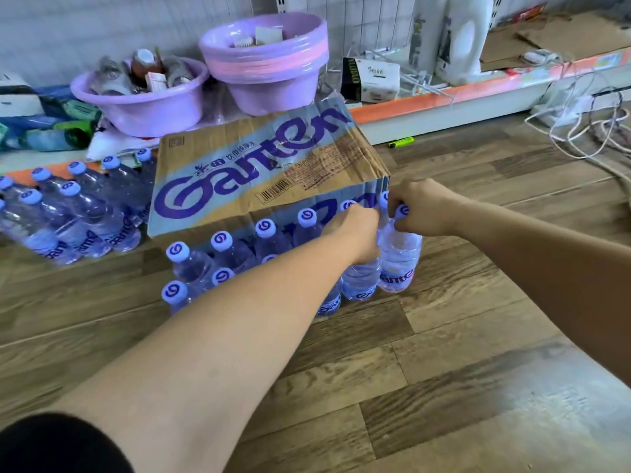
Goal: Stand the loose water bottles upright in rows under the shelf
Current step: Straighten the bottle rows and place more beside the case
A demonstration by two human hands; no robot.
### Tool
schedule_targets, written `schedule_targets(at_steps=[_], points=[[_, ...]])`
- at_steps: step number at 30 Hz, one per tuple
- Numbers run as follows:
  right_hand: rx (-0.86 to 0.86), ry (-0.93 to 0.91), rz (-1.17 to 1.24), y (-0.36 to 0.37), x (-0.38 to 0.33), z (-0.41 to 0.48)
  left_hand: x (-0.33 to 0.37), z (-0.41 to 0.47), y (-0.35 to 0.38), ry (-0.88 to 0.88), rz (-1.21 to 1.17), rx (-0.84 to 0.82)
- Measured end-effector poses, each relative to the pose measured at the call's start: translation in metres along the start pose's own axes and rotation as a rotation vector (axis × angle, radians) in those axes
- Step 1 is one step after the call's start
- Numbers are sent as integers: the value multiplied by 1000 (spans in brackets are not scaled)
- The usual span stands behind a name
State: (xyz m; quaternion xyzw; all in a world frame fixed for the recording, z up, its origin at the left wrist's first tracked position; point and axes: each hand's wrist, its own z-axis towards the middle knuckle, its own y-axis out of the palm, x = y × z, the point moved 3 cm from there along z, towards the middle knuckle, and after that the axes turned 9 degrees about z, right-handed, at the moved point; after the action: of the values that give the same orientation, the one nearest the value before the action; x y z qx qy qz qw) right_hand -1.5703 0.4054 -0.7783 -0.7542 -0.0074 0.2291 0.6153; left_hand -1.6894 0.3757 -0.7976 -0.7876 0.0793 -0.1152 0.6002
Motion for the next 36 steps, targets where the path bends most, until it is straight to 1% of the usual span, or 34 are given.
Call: schedule_targets(at_steps=[3,6,10,14,18,22,26,29,33,36], points=[[-33,-1,7,14,4,1,1,-1,11,5,23,-29],[-68,-7,11,26,10,1,0,3,19,9,28,-20],[-69,-25,6,30,14,2,-2,7,17,34,43,-35],[-100,-31,8,31,14,-1,-3,7,17,72,58,-7],[-106,-6,-88,32,10,-6,-5,6,19,90,96,16],[-148,36,-217,32,9,-10,-9,1,24,103,81,-24],[-212,113,-227,31,9,-11,-11,-5,22,158,54,7],[-133,95,-232,22,-6,-10,-19,-12,10,178,36,49],[41,-28,-184,9,-51,2,-51,-23,-12,145,8,124],[43,-102,-124,11,-101,26,-104,-37,-27,84,30,194]])
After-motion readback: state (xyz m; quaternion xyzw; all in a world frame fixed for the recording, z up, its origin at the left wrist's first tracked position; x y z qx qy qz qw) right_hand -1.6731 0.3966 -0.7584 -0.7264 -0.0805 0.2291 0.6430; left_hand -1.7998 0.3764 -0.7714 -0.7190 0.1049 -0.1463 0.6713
